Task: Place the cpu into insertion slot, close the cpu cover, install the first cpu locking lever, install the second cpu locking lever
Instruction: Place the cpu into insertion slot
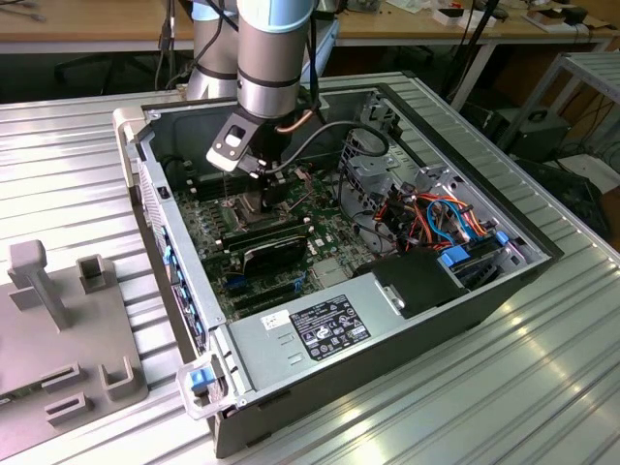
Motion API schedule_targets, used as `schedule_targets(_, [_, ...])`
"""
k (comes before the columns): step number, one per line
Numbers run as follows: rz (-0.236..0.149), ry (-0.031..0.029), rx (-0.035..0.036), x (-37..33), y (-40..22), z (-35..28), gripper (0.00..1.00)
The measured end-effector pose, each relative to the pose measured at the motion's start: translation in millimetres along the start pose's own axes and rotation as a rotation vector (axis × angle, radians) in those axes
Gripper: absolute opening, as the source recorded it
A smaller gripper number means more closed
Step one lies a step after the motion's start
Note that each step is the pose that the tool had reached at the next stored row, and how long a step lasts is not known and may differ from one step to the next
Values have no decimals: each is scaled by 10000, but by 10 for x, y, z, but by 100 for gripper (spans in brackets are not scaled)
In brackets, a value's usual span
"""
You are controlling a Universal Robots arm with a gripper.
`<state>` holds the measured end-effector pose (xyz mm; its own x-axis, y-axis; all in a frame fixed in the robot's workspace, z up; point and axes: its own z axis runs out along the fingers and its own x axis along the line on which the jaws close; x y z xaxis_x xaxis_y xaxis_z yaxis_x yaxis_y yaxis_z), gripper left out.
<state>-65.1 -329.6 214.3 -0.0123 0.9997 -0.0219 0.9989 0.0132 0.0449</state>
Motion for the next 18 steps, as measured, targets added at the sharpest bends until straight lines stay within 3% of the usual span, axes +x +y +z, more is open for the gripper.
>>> schedule_targets(5, [2, 22, -1, 0, -2, 31, 54])
schedule_targets(9, [1, 29, -1, 2, -4, 97, 54])
schedule_targets(18, [0, 35, 0, -6, -20, 121, 54])
